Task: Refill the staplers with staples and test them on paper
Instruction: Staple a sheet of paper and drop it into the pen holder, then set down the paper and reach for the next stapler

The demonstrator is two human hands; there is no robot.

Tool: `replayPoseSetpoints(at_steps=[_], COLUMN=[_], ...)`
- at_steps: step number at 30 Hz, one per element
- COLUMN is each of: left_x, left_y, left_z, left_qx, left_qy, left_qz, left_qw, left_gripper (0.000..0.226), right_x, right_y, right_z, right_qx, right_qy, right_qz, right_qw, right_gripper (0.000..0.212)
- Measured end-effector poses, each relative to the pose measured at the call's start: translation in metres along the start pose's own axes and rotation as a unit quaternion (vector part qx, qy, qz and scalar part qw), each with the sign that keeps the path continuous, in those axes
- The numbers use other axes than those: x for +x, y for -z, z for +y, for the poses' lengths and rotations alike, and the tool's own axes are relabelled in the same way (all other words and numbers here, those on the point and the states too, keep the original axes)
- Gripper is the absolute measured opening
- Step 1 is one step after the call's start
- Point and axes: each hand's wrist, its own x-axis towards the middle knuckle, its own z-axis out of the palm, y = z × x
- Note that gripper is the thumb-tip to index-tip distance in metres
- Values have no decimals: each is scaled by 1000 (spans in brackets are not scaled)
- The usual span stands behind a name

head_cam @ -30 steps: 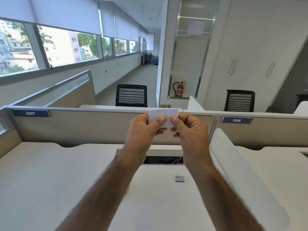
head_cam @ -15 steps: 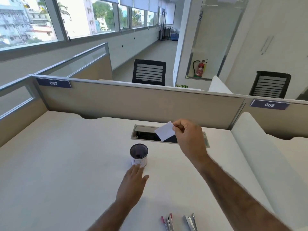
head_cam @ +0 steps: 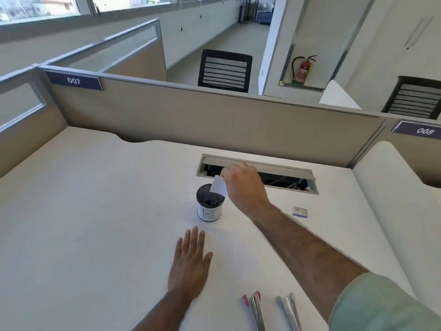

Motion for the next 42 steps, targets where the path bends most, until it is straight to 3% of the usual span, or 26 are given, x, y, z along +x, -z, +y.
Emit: replayPoseSetpoints(at_steps=[9,15,18,28,35,39,42], left_x=[0,1,1,1,3,9,6], left_y=[-1,-3,-4,-7,-10,-7,-6], left_z=[0,-1,-2,-4,-8,-10,-10], left_qx=[19,18,22,10,16,-4,-10], left_qy=[8,5,3,0,2,6,3], left_qz=[1,-5,-3,2,12,2,-6], left_qw=[1000,1000,1000,1000,1000,1000,1000], left_gripper=[62,66,67,65,63,62,62], right_x=[20,23,24,28,1,-69,-149], right_y=[-43,-68,-75,-85,-64,-46,-39], right_z=[-13,-16,-16,-21,-10,1,4], right_qx=[-69,-89,-92,-67,60,156,161], right_qy=[53,49,53,38,-84,-207,-295], right_qz=[-60,-108,-125,-113,-48,-14,-51], right_qw=[994,989,986,991,994,966,940], right_gripper=[21,11,17,19,23,24,20])
